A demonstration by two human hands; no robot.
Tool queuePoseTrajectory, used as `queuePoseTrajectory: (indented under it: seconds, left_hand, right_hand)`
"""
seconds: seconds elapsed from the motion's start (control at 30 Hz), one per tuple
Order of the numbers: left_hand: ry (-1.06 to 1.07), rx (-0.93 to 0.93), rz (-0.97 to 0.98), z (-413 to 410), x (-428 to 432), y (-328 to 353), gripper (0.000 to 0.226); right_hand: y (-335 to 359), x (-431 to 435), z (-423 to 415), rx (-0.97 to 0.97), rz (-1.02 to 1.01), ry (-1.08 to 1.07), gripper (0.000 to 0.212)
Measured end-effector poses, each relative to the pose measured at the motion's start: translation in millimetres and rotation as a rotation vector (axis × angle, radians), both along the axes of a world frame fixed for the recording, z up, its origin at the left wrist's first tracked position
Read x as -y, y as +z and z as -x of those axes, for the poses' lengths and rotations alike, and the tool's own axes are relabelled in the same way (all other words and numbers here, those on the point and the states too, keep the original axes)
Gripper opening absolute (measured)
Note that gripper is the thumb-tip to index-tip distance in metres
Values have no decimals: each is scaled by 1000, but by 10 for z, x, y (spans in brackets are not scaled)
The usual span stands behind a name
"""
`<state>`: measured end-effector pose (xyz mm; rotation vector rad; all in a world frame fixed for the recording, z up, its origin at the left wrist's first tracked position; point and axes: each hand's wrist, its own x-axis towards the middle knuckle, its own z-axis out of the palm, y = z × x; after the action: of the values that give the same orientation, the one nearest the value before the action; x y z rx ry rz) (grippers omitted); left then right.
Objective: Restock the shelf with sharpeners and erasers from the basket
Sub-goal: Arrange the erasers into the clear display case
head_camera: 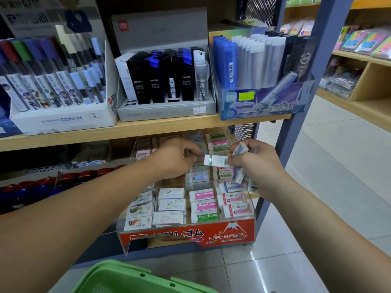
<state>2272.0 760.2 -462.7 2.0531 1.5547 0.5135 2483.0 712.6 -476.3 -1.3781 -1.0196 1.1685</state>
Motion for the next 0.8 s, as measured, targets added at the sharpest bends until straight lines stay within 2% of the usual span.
queuePoseTrajectory:
  seconds: [0.07, 0.13, 0.17, 0.33, 0.4, 0.5, 0.7, 0.8]
  left_hand:
    - [96, 266, 130, -21, 129, 46, 16]
    - [122, 420, 339, -44, 259, 115, 34]
    - [127, 466, 384, -42, 310, 131, 35]
    - [184, 680, 469, 83, 398, 148, 18]
    - [191, 765, 493, 185, 415, 128, 11]
    - [214, 817, 438, 342, 460, 80, 14]
    - [169, 838, 354, 484, 587, 66, 27]
    - [117, 738, 351, 480, 627, 106, 38]
  right_hand:
    - [1, -12, 10, 5, -9, -2, 23]
    - [0, -22, 27, 29, -29, 17, 24]
    - [-4, -25, 39, 42, -44, 36, 24]
    - [52, -1, 119, 51, -163, 127, 25]
    - [66, -6, 142, -9, -175, 124, 21]
    - [63, -13, 216, -113, -98, 149, 24]
    - [77, 17, 350, -115, -33, 258, 25]
    - [118, 24, 366, -74, -48, 262, 23]
